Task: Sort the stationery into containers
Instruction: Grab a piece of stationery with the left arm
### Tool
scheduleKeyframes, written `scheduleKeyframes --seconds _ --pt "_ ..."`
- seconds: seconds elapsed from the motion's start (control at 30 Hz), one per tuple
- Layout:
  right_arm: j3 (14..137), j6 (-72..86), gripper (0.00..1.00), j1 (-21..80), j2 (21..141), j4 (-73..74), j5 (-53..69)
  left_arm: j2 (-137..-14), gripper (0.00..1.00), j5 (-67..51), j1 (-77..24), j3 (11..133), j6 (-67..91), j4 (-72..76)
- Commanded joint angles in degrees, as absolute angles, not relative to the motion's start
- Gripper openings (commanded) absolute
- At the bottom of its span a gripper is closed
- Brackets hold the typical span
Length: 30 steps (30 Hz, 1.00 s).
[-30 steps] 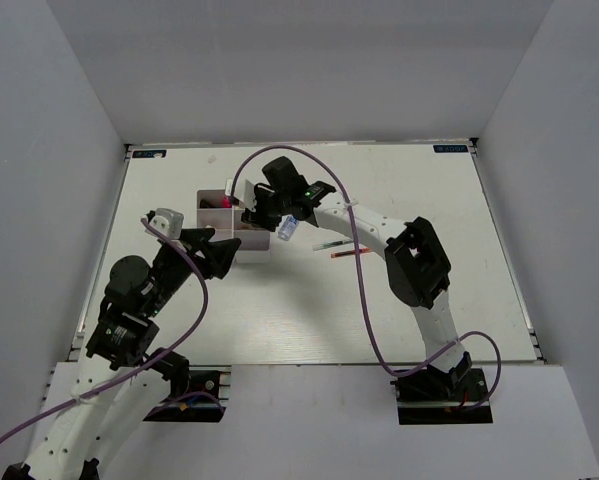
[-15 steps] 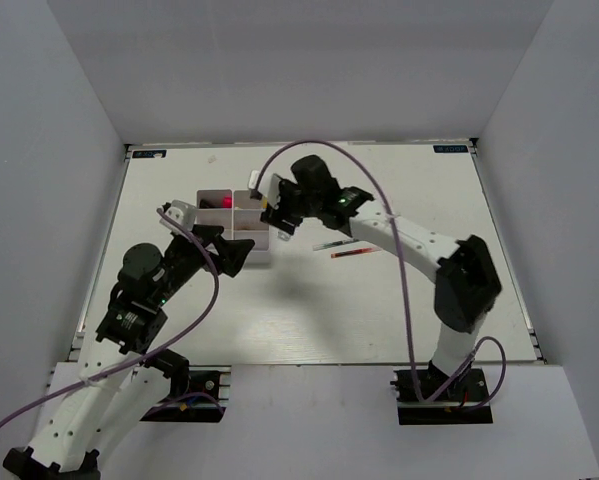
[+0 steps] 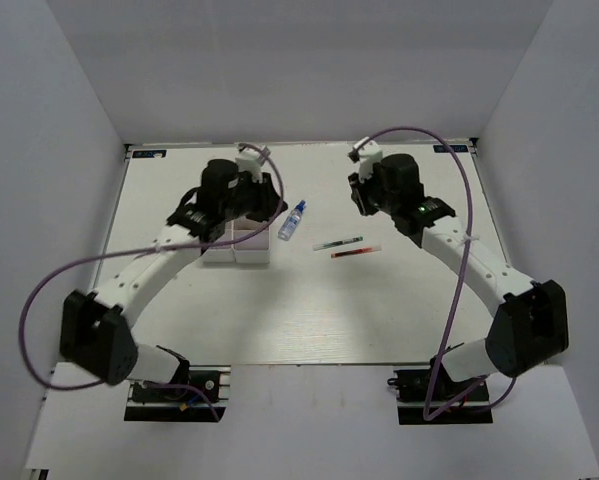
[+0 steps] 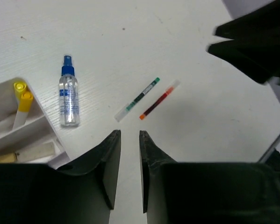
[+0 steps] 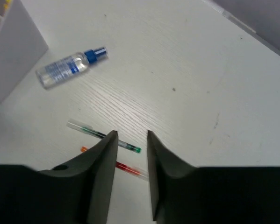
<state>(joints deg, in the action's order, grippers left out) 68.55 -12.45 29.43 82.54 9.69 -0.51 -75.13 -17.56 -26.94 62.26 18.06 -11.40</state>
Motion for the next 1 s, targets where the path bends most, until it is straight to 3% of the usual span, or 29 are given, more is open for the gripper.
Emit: scheduleKeyframes --seconds 0.0,0.1,0.17,0.27,0.5,0.97 --pt "64.27 -5.9 0.43 26.11 77.09 8.62 3.76 -85.11 0.33 -13.02 -29.78 71.93 13.99 -18.7" --pt "61.88 -5.18 0.64 21.99 73.31 7.65 6.14 -97.49 0.53 -8.63 -32.33 83.61 11.7 -24.06" --pt "62.14 -4.92 0.66 19.88 71.2 8.69 7.2 -103.77 0.67 -3.62 -33.39 89.88 10.38 -30.48" --pt "61.53 -4.13 0.67 18.03 68.65 8.7 9.57 -112.48 0.74 3.59 -34.97 99.12 9.76 -34.7" --pt "59.5 -4.04 0.67 15.74 67.15 8.0 13.09 -125.14 0.77 14.32 -35.68 114.69 8.53 -41.48" --pt "58.1 -3.69 0.68 14.5 65.83 7.38 16.26 -131.84 0.76 18.64 -35.68 117.77 6.24 -42.1"
